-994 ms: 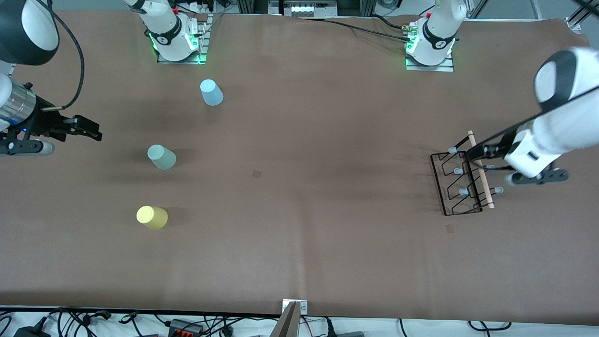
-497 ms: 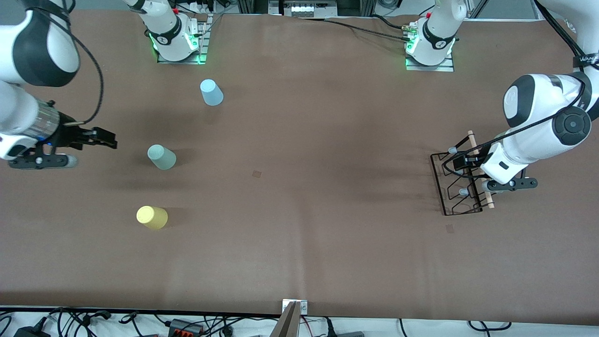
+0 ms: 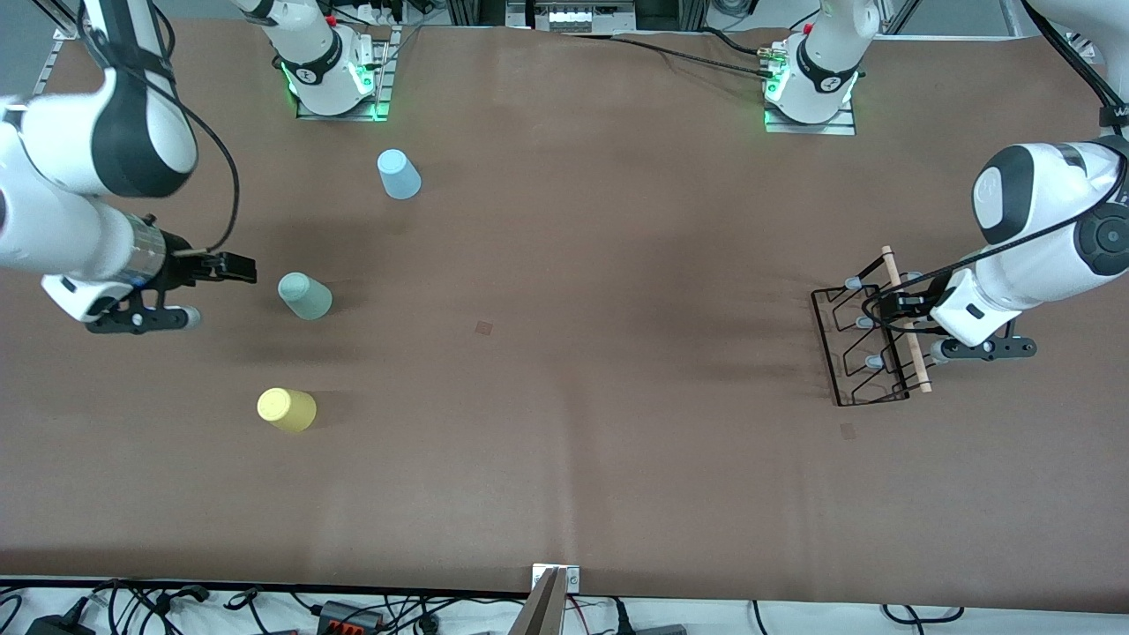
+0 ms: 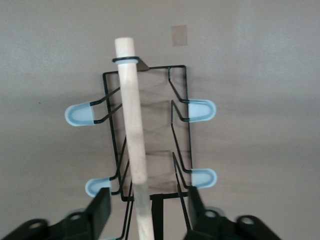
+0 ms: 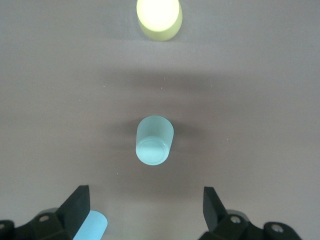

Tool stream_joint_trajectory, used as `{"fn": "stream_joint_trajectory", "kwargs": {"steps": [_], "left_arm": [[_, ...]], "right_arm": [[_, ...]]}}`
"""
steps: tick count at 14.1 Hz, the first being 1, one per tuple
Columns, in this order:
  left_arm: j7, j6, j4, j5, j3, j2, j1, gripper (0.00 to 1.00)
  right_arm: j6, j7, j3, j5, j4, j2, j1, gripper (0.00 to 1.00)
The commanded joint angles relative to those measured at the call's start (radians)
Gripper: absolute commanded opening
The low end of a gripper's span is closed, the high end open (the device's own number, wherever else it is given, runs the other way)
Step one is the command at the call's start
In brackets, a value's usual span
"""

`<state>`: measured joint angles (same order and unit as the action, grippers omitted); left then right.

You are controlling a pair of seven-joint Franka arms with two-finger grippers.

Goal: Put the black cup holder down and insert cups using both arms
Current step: 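Grasp the rack handle with the left gripper while the right gripper reaches the teal cup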

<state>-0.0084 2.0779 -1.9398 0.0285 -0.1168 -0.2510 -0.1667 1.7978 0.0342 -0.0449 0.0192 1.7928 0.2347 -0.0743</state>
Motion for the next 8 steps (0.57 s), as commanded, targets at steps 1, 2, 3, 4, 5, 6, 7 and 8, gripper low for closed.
{"fn": "stream_joint_trajectory", "kwargs": {"steps": [1,2,3,4,5,6,7,8], "left_arm": [[0.028,0.024,-0.005,0.013,-0.004,-0.014,-0.019,0.46],[0.028,0.025,-0.007,0.013,-0.004,-0.019,-0.023,0.4],[0.028,0.025,-0.005,0.013,-0.004,-0.021,-0.025,0.37],[0.028,0.025,-0.007,0.013,-0.004,-0.021,-0.025,0.32],[0.028,0.027,-0.007,0.013,-0.004,-0.022,-0.025,0.26],[0.027,0.025,-0.007,0.013,-0.004,-0.022,-0.025,0.19],[0.027,0.024,-0.007,0.013,-0.006,-0.022,-0.025,0.09],[0.025,0.016,-0.005,0.011,-0.007,-0.022,-0.025,0.02]], "right_arm": [[0.057,-0.028,-0.001,-0.01,0.068,-0.005,-0.007,1.0],[0.075,-0.037,-0.001,-0.01,0.091,-0.005,-0.007,1.0],[0.099,-0.039,-0.001,-0.008,0.115,-0.003,-0.007,1.0],[0.115,-0.04,-0.001,-0.008,0.134,0.0,-0.008,1.0],[0.129,-0.056,-0.001,-0.005,0.158,0.005,-0.008,1.0],[0.149,-0.059,-0.001,-0.004,0.18,0.012,-0.01,1.0],[0.172,-0.06,-0.001,-0.004,0.201,0.015,-0.013,1.0],[0.187,-0.06,-0.001,-0.002,0.214,0.021,-0.019,1.0]]}}
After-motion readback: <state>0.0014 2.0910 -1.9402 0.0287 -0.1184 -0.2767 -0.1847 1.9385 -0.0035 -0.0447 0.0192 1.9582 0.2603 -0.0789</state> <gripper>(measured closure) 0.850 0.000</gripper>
